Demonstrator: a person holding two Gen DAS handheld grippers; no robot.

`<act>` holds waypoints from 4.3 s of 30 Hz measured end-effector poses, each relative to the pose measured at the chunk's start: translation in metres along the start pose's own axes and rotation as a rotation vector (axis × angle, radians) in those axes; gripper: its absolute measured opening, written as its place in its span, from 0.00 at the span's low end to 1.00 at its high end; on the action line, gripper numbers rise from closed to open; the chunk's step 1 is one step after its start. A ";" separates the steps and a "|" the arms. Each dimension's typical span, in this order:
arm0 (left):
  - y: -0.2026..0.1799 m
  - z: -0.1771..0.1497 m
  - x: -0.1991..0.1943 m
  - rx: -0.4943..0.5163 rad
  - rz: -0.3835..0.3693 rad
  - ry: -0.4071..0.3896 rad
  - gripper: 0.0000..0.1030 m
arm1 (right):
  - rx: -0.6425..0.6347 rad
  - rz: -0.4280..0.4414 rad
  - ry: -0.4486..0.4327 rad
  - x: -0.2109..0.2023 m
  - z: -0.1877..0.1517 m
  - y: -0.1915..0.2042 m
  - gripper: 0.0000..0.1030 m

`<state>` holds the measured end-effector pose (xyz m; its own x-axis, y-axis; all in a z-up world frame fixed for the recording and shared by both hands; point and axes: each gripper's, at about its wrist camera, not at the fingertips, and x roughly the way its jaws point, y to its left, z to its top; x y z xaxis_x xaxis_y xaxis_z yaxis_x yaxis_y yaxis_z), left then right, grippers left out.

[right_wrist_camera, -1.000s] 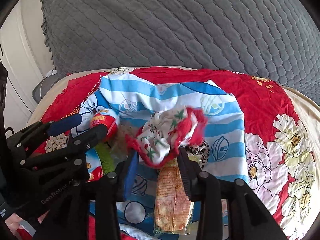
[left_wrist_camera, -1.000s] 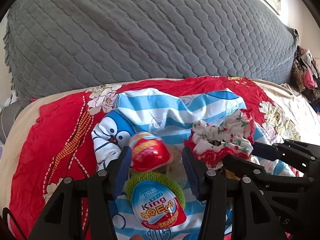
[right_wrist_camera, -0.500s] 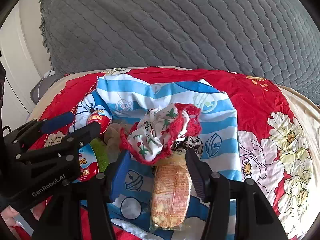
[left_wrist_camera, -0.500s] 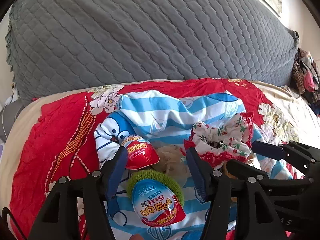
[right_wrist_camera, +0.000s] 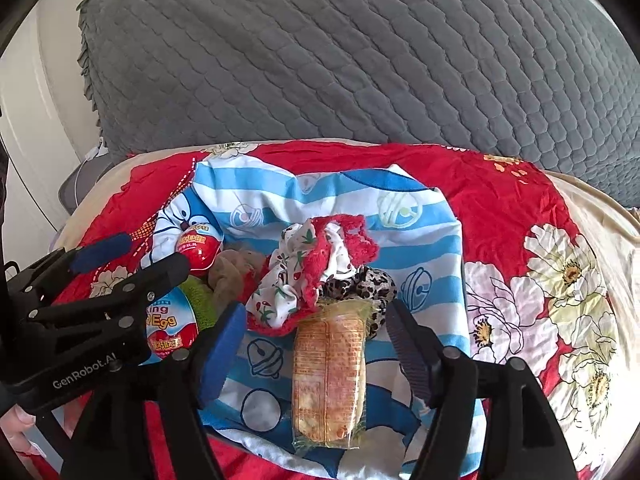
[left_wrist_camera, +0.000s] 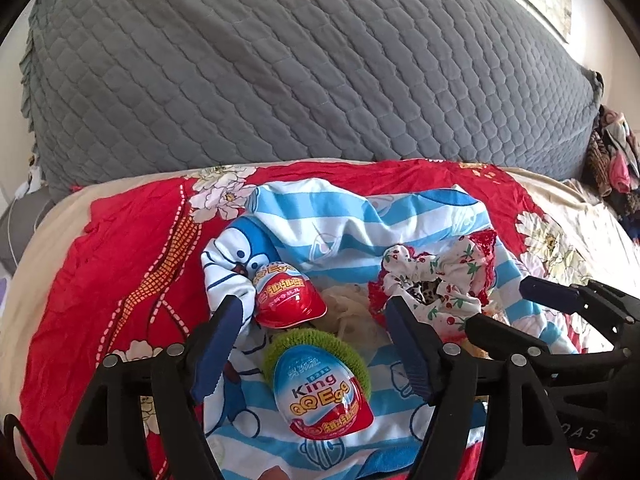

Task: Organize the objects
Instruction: 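Open both tools to release the red egg and the scrunchie, then withdraw both open tools away from the tray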

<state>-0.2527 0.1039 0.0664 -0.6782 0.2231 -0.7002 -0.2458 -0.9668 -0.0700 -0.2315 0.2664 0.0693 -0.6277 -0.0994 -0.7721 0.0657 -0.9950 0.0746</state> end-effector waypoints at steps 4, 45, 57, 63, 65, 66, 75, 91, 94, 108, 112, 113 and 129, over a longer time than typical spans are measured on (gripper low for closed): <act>0.000 -0.002 -0.005 0.002 0.003 0.002 0.73 | -0.003 -0.016 -0.009 -0.007 0.000 0.002 0.77; -0.003 -0.041 -0.049 0.003 -0.029 0.000 0.73 | 0.013 -0.055 -0.084 -0.056 -0.039 0.006 0.98; -0.004 -0.070 -0.073 -0.002 -0.034 0.001 0.73 | 0.023 -0.049 -0.053 -0.072 -0.068 0.008 0.98; -0.005 -0.081 -0.088 0.003 -0.024 -0.006 0.73 | 0.030 -0.065 -0.055 -0.084 -0.081 0.010 0.98; -0.005 -0.084 -0.093 0.000 -0.028 -0.012 0.73 | 0.033 -0.068 -0.052 -0.087 -0.086 0.011 0.98; -0.004 -0.086 -0.095 -0.002 -0.025 -0.011 0.73 | 0.036 -0.068 -0.051 -0.089 -0.088 0.011 0.98; 0.001 -0.108 -0.106 -0.012 -0.010 0.010 0.73 | 0.062 -0.067 -0.034 -0.099 -0.110 0.013 0.98; 0.007 -0.152 -0.115 -0.022 0.008 0.043 0.73 | 0.077 -0.074 0.010 -0.101 -0.152 0.022 0.98; 0.009 -0.154 -0.115 -0.039 -0.003 0.045 0.73 | 0.084 -0.076 0.009 -0.098 -0.161 0.024 0.98; 0.011 -0.172 -0.103 -0.045 0.009 0.064 0.73 | 0.134 -0.072 -0.003 -0.092 -0.172 0.022 0.98; 0.013 -0.178 -0.099 -0.051 0.017 0.067 0.73 | 0.133 -0.074 -0.007 -0.088 -0.177 0.022 0.98; 0.013 -0.180 -0.097 -0.056 0.014 0.069 0.73 | 0.129 -0.077 -0.010 -0.088 -0.177 0.023 0.98; 0.009 -0.181 -0.094 -0.057 0.006 0.043 0.73 | 0.110 -0.091 -0.009 -0.081 -0.183 0.026 0.98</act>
<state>-0.0657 0.0519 0.0035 -0.6486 0.2125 -0.7309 -0.2011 -0.9739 -0.1047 -0.0371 0.2492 0.0180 -0.6339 -0.0079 -0.7734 -0.0768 -0.9944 0.0730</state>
